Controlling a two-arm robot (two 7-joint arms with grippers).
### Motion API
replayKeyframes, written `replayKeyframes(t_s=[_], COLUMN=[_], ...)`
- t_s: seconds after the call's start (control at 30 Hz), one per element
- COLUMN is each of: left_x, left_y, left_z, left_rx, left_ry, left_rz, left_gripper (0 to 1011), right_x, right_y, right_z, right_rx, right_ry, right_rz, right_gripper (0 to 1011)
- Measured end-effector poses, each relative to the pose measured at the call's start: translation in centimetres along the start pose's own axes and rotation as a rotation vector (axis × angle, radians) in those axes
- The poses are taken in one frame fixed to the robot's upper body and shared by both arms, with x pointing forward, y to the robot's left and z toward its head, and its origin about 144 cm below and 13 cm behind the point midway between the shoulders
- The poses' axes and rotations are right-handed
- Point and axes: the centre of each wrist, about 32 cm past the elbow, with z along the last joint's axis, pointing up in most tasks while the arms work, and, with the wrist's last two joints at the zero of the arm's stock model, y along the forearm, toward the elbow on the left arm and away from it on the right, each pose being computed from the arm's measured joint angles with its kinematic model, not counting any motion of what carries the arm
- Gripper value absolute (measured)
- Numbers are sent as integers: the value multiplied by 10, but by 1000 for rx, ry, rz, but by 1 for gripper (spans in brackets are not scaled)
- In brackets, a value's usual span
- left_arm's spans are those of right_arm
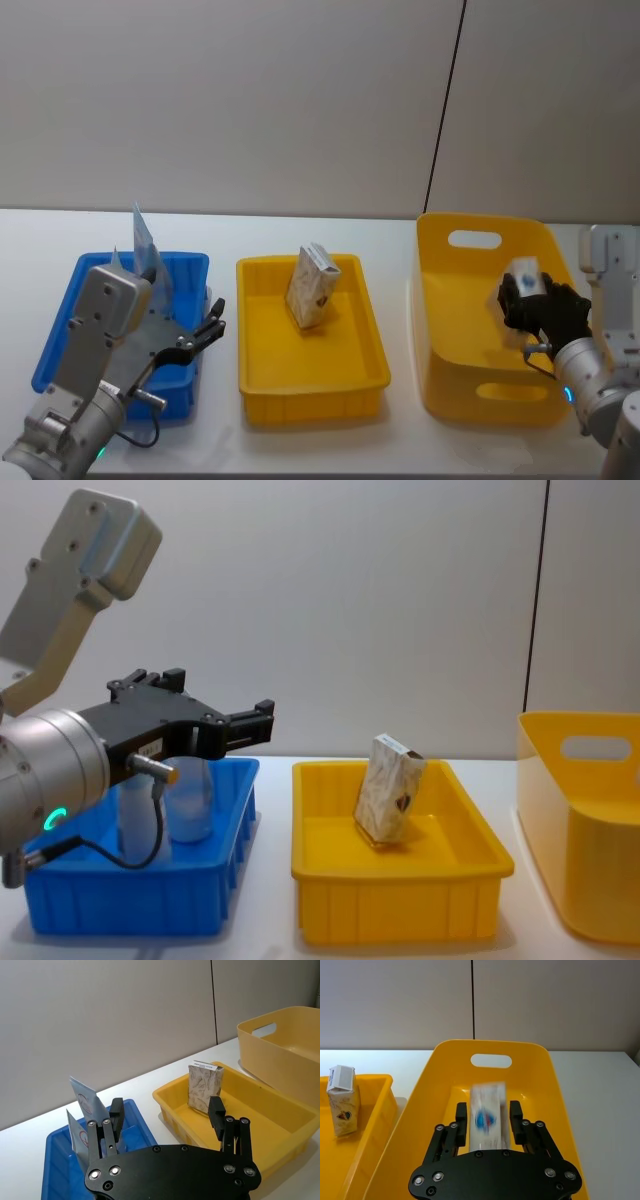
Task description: Bimanual collaborative sorting of washing and personal care products
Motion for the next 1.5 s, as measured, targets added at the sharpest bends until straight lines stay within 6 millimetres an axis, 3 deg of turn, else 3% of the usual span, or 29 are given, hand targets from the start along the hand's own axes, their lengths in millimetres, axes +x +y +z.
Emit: replayKeyframes(t_s=[0.33,0.6,1.5], left_x=[0,0,7], left_y=[0,0,4], left_z=[0,0,4], left_rx=[0,0,69], left_ry=[0,0,-31], left_rz=[0,0,76], left_gripper=[1001,1001,1001], right_x=[1,0,-2], right_y=[2,-1,-11], right_z=[0,1,6], right_rx=[2,24,110], right_ry=[-4,-10,-23], right_rz=[11,25,91], right_gripper=[802,995,1004])
